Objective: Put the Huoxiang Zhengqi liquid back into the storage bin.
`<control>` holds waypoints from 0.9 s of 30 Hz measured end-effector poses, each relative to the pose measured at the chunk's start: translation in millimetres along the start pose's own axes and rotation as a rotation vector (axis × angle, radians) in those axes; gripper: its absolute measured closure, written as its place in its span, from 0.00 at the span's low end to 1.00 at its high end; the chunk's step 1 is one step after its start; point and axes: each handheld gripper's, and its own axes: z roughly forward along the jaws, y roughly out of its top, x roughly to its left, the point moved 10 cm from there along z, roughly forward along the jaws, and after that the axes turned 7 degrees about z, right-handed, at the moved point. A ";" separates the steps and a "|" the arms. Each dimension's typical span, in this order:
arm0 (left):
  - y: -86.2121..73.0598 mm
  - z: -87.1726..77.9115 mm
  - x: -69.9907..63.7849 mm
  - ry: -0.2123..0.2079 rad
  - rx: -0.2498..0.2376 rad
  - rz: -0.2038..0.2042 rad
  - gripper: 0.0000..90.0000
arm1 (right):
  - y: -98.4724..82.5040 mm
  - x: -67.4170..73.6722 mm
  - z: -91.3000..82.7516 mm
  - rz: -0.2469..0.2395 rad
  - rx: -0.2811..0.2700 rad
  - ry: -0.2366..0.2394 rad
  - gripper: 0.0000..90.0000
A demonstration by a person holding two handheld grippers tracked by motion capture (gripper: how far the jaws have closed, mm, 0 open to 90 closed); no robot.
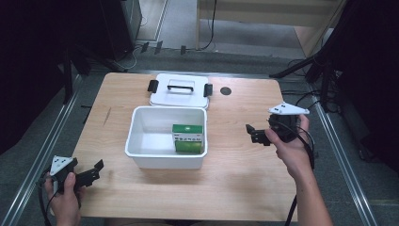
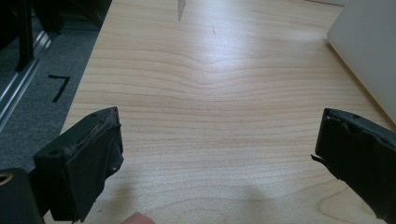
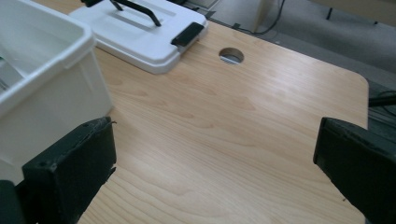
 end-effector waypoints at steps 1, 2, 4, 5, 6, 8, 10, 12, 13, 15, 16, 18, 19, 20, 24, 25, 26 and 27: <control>0.0 -0.1 -0.2 0.000 0.000 -0.003 0.02 | -4.3 -3.8 -0.6 0.006 -0.008 -0.012 0.00; -0.1 -0.1 -0.2 0.000 -0.001 -0.004 0.02 | -8.8 -7.3 -1.2 0.021 -0.012 -0.019 0.00; -0.1 -0.2 -0.2 0.000 -0.001 -0.005 0.02 | -17.9 -13.4 -2.6 0.035 -0.018 -0.025 0.00; -0.1 -0.3 -0.2 0.000 -0.001 -0.004 0.02 | -22.4 -16.5 -3.4 0.044 -0.021 -0.032 0.00; 0.0 -0.3 -0.2 0.000 -0.001 -0.005 0.02 | -26.8 -19.2 -4.1 0.053 -0.023 -0.032 0.00; 0.1 -0.2 -0.2 0.001 -0.003 -0.004 0.02 | -35.5 -25.0 -6.6 0.060 -0.042 -0.045 0.00; 0.1 -0.2 -0.4 0.002 -0.002 -0.002 0.02 | -42.2 -27.6 -8.6 0.057 -0.060 -0.043 0.00; 0.0 -0.1 -0.8 0.004 -0.001 0.005 0.02 | -49.7 -30.6 -11.1 0.057 -0.085 -0.047 0.00; 0.0 -0.1 -0.9 0.006 -0.001 0.006 0.02 | -54.2 -32.6 -12.5 0.062 -0.100 -0.045 0.00; 0.1 -0.1 -0.9 0.008 -0.001 0.007 0.02 | -60.7 -36.7 -14.7 0.076 -0.117 -0.054 0.00; 0.1 -0.2 -0.6 0.007 -0.001 0.010 0.02 | -64.9 -38.9 -15.6 0.090 -0.121 -0.052 0.00; 0.0 -0.2 -0.6 0.007 -0.001 0.009 0.02 | -73.9 -44.5 -17.1 0.113 -0.127 -0.065 0.00; 0.0 -0.3 -0.6 0.008 -0.001 0.009 0.02 | -80.3 -47.4 -17.6 0.124 -0.124 -0.066 0.00; -0.2 -0.3 -0.8 0.006 0.000 0.010 0.02 | -85.7 -49.7 -17.9 0.132 -0.121 -0.070 0.00; -0.3 -0.4 -1.6 0.004 0.002 0.013 0.02 | -105.7 -59.7 -19.7 0.157 -0.117 -0.087 0.00; -0.4 -0.5 -1.8 0.002 0.002 0.014 0.02 | -110.7 -62.3 -20.3 0.163 -0.120 -0.088 0.00; -0.3 -0.4 -1.8 0.001 0.002 0.013 0.02 | -116.2 -65.2 -21.8 0.172 -0.134 -0.089 0.00; -0.2 -0.3 -1.7 0.001 0.001 0.013 0.02 | -119.9 -67.2 -23.5 0.174 -0.153 -0.090 0.00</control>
